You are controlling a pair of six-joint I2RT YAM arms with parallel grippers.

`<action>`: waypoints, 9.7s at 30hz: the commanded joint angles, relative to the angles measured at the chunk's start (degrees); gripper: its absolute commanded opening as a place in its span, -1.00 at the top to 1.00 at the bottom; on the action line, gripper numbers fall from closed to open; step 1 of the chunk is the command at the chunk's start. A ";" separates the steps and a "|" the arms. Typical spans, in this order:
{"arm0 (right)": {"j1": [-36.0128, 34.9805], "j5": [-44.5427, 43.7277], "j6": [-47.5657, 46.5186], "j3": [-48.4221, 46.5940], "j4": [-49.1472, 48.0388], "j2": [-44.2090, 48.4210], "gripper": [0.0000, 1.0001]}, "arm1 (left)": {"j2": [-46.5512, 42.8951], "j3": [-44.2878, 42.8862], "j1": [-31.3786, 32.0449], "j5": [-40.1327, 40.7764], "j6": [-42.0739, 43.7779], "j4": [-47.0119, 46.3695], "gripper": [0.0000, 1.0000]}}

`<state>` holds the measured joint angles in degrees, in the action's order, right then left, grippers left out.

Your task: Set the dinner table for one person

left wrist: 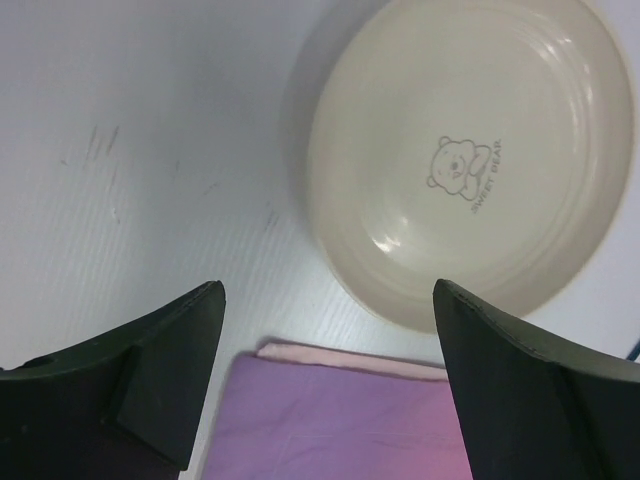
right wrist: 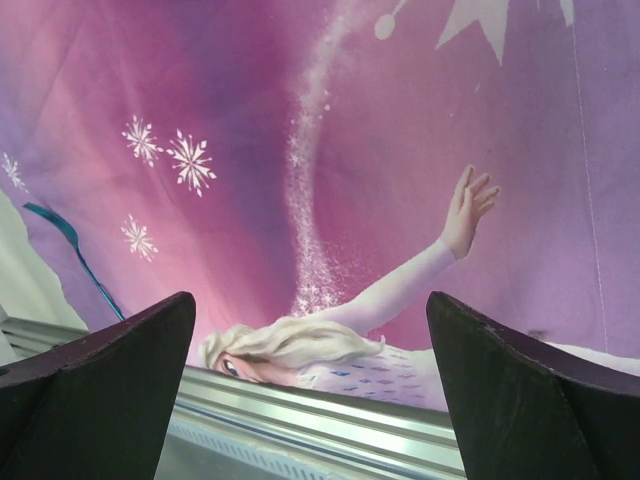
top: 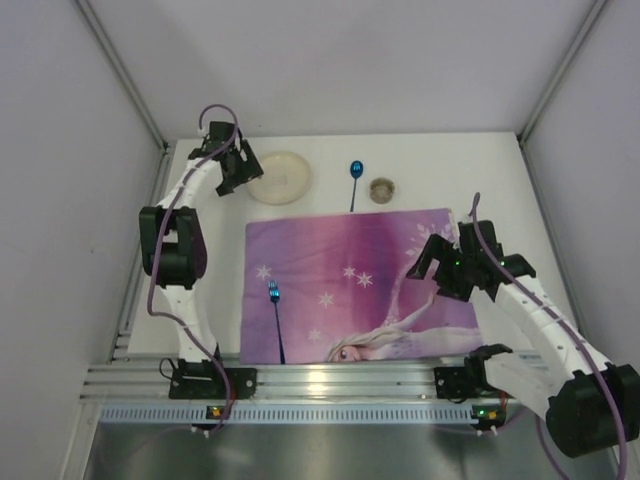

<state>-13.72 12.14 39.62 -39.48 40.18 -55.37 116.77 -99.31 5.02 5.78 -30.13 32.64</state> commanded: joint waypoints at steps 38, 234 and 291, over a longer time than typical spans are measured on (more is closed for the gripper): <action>1.41 -5.55 -9.55 -9.20 0.77 -6.50 -1.00 | -8.10 4.02 2.43 -29.80 7.26 -4.89 1.00; 0.88 -0.18 -0.86 -73.72 -5.91 -78.57 -0.11 | -35.65 26.36 14.67 15.75 -5.64 15.70 0.10; 5.19 -17.94 -12.28 -22.22 -7.50 -22.10 -0.99 | -52.60 45.12 13.00 26.29 9.03 0.65 -0.97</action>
<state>-8.82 -2.46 30.17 -61.76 28.73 -88.29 67.57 -60.14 18.35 29.08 -25.02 44.01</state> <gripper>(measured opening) 0.995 0.984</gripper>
